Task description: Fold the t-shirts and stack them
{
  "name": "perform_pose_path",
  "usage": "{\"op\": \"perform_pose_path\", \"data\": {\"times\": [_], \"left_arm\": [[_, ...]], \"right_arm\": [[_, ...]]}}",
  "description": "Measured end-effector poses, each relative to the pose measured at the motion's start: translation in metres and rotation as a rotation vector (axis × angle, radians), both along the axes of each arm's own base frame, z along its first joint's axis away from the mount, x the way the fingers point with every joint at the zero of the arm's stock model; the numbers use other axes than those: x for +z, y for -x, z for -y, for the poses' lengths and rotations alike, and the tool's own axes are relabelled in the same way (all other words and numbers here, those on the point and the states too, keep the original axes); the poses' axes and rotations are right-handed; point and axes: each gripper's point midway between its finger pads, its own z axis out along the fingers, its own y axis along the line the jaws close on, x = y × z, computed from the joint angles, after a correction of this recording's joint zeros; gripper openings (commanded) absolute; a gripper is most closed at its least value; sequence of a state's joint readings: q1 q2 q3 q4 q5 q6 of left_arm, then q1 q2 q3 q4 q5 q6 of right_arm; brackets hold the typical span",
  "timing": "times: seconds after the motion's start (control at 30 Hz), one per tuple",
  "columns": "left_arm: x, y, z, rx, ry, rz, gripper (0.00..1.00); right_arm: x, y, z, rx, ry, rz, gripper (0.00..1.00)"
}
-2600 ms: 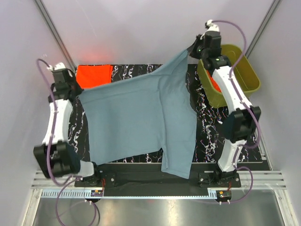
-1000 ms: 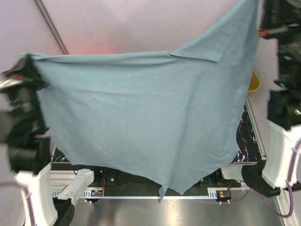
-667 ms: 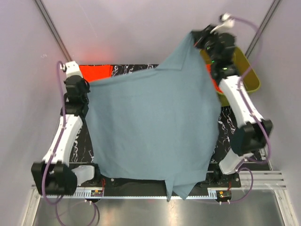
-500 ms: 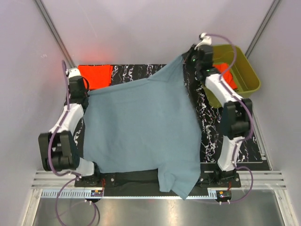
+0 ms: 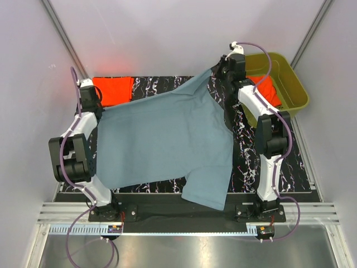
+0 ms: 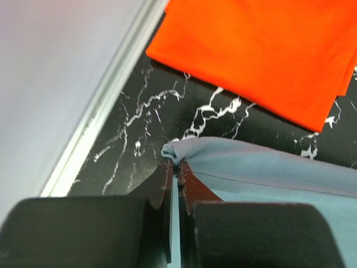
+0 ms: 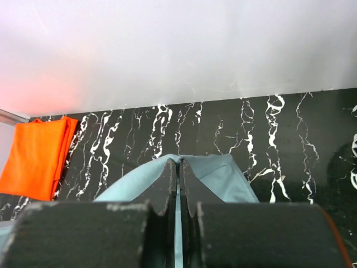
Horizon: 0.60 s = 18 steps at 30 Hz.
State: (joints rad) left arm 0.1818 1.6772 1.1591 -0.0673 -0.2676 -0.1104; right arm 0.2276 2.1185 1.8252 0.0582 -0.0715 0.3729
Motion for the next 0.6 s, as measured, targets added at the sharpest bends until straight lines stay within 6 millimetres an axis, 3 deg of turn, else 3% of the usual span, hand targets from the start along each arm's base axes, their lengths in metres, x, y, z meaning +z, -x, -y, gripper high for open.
{"op": "perform_pose_path", "data": {"times": [0.17,0.37,0.6], "left_arm": [[-0.017,0.01,0.004,0.02,0.052,-0.058,0.0],[-0.044,0.032,0.006,0.067,0.097,-0.187,0.0],[-0.042,0.047,0.002,0.102,0.099,-0.272,0.0]], "right_arm": [[-0.014,0.008,-0.001,-0.011,-0.042,-0.073,0.0],[-0.044,0.039,0.001,-0.028,-0.076,-0.237,0.0],[-0.04,0.07,0.004,-0.051,-0.11,-0.363,0.0]]}}
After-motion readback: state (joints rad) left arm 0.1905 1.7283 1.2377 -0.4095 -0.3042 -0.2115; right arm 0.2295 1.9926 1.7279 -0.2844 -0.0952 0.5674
